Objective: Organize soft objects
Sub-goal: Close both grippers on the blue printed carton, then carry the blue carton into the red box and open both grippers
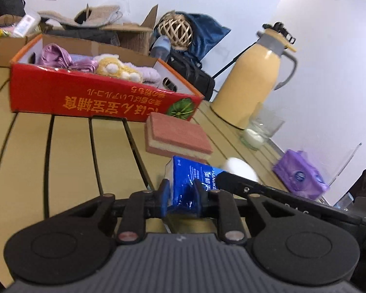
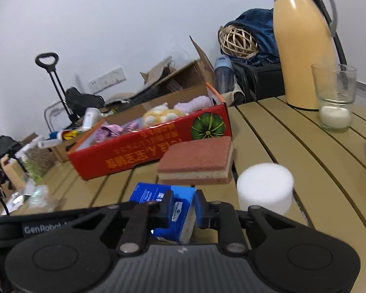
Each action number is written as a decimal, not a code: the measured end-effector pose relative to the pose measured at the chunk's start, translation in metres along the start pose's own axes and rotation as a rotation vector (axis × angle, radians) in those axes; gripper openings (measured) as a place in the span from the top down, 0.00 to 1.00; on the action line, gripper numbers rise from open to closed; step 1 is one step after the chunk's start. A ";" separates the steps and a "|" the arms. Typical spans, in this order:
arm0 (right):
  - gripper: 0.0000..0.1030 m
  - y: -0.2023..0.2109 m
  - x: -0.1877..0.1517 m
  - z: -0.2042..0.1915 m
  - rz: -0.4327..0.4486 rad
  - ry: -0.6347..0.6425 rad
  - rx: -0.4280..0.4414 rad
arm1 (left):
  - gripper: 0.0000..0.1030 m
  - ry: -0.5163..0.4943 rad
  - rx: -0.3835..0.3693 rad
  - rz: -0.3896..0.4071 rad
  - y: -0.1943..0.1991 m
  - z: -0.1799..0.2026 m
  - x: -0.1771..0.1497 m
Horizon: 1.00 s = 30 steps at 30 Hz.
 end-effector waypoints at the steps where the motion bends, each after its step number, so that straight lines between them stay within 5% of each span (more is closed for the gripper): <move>1: 0.83 0.009 -0.003 -0.003 0.006 0.003 0.003 | 0.80 -0.013 0.005 0.020 0.011 0.006 -0.002; 9: 0.83 0.067 0.008 -0.025 0.097 0.032 0.039 | 0.80 -0.016 -0.003 0.128 0.058 0.035 0.010; 15: 0.83 0.055 0.063 -0.032 0.147 0.069 0.073 | 0.80 0.058 -0.024 0.140 0.033 0.021 0.070; 24: 0.84 -0.069 0.180 -0.009 0.084 0.071 0.077 | 0.81 0.177 -0.021 0.081 -0.085 -0.031 0.174; 30: 0.84 -0.167 0.206 0.026 0.003 0.076 -0.015 | 0.81 0.244 -0.007 -0.036 -0.170 -0.066 0.190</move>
Point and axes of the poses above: each gripper's, at about its wrist camera, not at the fingertips, and y roughly against the way its jaws point, z to its right, x to its top, the point moved 8 cm from there along -y, roughly the way its jaws point, and after that the axes turned 1 degree about -z, right-handed, at the moved point
